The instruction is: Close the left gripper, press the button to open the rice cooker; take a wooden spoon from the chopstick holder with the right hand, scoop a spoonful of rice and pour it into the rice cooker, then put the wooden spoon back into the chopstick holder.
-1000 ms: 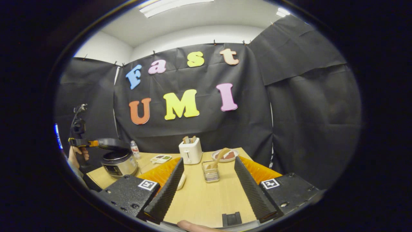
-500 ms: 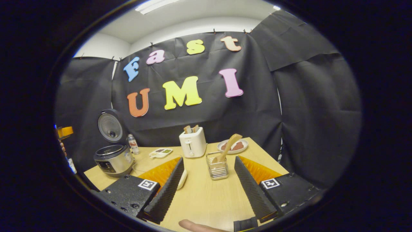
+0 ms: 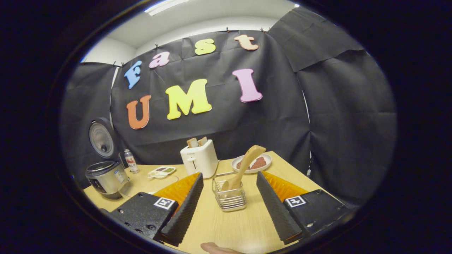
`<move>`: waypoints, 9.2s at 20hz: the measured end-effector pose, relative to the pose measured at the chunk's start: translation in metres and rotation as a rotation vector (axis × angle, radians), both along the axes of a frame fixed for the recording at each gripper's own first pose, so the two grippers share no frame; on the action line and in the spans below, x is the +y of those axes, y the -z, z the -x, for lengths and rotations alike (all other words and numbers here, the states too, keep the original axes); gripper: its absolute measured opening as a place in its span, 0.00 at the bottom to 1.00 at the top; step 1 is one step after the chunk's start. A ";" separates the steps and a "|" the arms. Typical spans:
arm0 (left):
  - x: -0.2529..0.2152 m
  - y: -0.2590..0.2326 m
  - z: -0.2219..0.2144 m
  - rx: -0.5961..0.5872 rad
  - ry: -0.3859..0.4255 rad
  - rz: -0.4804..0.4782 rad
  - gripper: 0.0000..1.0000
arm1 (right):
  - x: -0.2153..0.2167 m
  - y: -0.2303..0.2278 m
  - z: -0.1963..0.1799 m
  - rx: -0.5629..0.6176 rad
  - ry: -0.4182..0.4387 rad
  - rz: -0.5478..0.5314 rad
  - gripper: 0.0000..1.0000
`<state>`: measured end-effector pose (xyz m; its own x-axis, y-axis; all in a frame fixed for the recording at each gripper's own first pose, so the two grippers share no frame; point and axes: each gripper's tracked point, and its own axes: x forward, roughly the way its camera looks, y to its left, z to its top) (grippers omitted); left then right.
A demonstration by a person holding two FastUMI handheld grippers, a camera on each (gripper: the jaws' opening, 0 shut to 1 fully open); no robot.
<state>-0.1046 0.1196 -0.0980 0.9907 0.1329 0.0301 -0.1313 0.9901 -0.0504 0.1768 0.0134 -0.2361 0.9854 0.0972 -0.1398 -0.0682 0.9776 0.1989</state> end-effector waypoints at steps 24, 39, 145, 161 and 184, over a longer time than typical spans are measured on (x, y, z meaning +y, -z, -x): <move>0.001 0.022 0.035 0.063 0.118 0.029 0.94 | 0.037 -0.033 -0.087 0.012 0.005 0.141 0.11; -0.006 0.033 0.039 0.081 0.151 0.042 0.94 | 0.175 -0.091 -0.030 -0.053 -0.218 0.102 0.11; 0.055 0.046 0.069 0.084 0.052 0.012 0.94 | 0.548 -0.161 -0.007 -0.087 -0.499 -0.018 0.11; 0.041 0.058 0.056 0.122 0.079 -0.006 0.94 | 0.547 -0.160 0.024 -0.240 -0.509 0.393 0.11; -0.041 0.050 0.019 0.103 0.190 -0.002 0.94 | 0.204 -0.206 -0.060 -0.153 -0.121 0.267 0.11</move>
